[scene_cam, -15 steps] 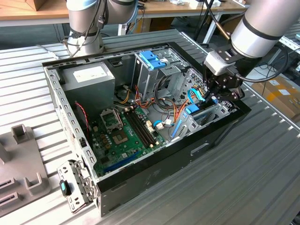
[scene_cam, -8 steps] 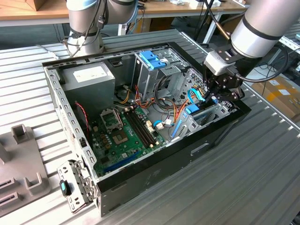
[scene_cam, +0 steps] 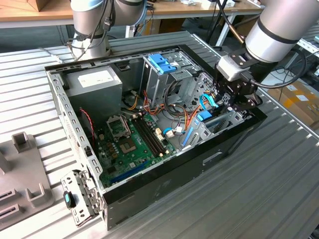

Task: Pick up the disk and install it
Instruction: 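Insert the second disk wire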

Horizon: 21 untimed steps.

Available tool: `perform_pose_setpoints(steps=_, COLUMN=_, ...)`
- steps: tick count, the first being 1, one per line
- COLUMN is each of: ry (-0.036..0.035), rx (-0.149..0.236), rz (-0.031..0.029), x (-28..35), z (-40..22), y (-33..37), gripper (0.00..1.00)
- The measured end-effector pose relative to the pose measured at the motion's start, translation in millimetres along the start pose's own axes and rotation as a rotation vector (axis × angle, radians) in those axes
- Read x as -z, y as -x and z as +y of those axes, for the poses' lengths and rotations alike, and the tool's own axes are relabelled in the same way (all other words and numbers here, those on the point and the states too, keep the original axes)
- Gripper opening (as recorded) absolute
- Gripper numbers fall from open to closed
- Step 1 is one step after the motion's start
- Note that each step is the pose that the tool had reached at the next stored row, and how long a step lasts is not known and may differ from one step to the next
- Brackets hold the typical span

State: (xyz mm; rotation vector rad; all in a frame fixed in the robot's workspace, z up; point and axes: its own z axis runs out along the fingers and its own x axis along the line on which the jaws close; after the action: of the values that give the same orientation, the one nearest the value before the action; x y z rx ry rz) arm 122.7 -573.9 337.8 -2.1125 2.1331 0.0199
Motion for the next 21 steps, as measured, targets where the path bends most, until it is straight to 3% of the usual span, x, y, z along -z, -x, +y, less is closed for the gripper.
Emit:
perform_pose_setpoints(steps=1, ry=0.0000, rx=0.000, rz=0.0002, x=0.0, z=0.0, y=0.0, gripper=0.42)
perform_pose_setpoints(steps=4, ry=0.0000, rx=0.000, rz=0.0000, x=6.8, z=-0.6, y=0.8, gripper=0.42)
perform_pose_setpoints(steps=8, ry=0.0000, rx=0.000, rz=0.0004, x=25.6, z=-2.3, y=3.5, gripper=0.42)
perform_pose_setpoints(steps=10, ry=0.0000, rx=0.000, rz=0.0051, x=32.6, z=-2.9, y=4.8, gripper=0.42)
perform_pose_setpoints(steps=15, ry=0.0000, rx=0.001, rz=0.0059, x=32.6, z=-2.9, y=4.8, gripper=0.42)
perform_pose_setpoints(steps=16, ry=0.0000, rx=0.001, rz=0.0106, x=32.7, z=-2.9, y=5.0, gripper=0.42)
perform_pose_setpoints(steps=17, ry=0.0060, rx=0.002, rz=0.0336, x=32.5, z=-3.0, y=5.3, gripper=0.42)
perform_pose_setpoints(steps=18, ry=0.0171, rx=0.004, rz=0.0599, x=32.5, z=-3.0, y=5.6, gripper=0.42)
perform_pose_setpoints(steps=19, ry=0.0179, rx=0.004, rz=0.0633, x=32.5, z=-3.0, y=5.6, gripper=0.42)
perform_pose_setpoints(steps=21, ry=0.0180, rx=0.004, rz=0.0634, x=32.5, z=-3.0, y=5.6, gripper=0.42)
